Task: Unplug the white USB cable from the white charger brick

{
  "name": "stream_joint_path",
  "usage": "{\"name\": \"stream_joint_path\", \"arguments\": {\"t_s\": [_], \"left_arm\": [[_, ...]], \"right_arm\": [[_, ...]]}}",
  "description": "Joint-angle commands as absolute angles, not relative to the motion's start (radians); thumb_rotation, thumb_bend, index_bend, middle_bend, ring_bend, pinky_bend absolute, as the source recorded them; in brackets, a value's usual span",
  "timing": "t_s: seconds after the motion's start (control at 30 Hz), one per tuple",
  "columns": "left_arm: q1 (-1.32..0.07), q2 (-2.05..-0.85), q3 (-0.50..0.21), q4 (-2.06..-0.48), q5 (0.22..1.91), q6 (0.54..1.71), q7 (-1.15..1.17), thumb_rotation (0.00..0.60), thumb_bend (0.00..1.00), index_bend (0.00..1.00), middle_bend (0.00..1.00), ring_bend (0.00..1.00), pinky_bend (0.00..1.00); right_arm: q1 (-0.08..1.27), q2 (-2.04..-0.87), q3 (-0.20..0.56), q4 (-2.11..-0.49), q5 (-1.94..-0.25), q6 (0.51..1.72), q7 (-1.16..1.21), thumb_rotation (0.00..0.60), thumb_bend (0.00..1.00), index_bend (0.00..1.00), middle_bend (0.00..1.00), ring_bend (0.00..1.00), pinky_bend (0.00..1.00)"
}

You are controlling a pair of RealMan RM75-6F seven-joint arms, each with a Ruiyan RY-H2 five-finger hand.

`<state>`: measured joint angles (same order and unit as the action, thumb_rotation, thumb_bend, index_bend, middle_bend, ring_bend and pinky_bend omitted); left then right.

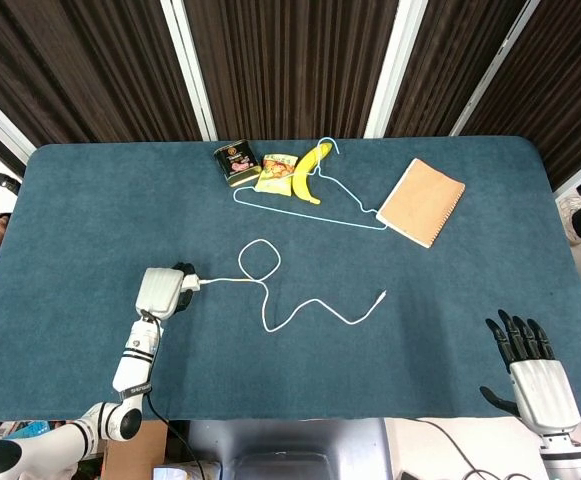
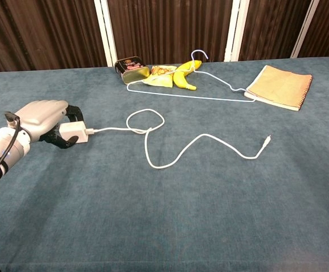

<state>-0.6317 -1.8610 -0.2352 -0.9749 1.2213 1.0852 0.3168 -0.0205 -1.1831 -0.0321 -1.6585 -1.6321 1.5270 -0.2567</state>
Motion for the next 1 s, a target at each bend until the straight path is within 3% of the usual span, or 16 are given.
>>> {"name": "stream_joint_path", "arguments": {"t_s": [0.03, 0.13, 0.37, 0.7, 0.8, 1.0], "left_arm": [[-0.631, -1.871, -0.23, -0.96, 1.249, 1.112, 0.273, 0.6, 0.45, 0.64, 0.61, 1.0, 1.0], [-0.628, -1.875, -0.223, -0.959, 1.267, 1.128, 0.235, 0.6, 0.52, 0.74, 0.7, 1.0, 1.0], [-0.587, -1.791, -0.167, -1.137, 1.348, 1.198, 0.208, 0.6, 0.55, 0.75, 0.74, 1.0, 1.0], [-0.521, -1.641, -0.11, -1.463, 1.414, 1.291, 0.319, 0.6, 0.57, 0.75, 0.75, 1.0, 1.0], [-0.511, -1.621, -0.107, -1.51, 1.419, 1.305, 0.343, 0.6, 0.57, 0.75, 0.75, 1.0, 1.0], [-0.495, -1.604, -0.104, -1.567, 1.42, 1.32, 0.377, 0.6, 0.57, 0.75, 0.75, 1.0, 1.0]], "right_arm": [[-0.019, -1.183, -0.034, -1.658, -1.634, 1.524, -0.256, 0.6, 0.27, 0.0, 0.0, 0.0, 0.0], [-0.015, -1.187, -0.035, -1.654, -1.642, 1.521, -0.251, 0.6, 0.27, 0.0, 0.0, 0.0, 0.0], [0.059, -1.245, -0.015, -1.635, -1.717, 1.485, -0.171, 0.6, 0.27, 0.02, 0.0, 0.0, 0.0], [0.247, -1.413, 0.11, -1.724, -1.705, 1.333, -0.231, 0.6, 0.27, 0.39, 0.02, 0.0, 0.0], [0.301, -1.494, 0.146, -1.719, -1.681, 1.292, -0.255, 0.6, 0.27, 0.47, 0.06, 0.0, 0.0], [0.41, -1.63, 0.224, -1.707, -1.579, 1.189, -0.321, 0.6, 0.29, 0.53, 0.08, 0.0, 0.0]]}}
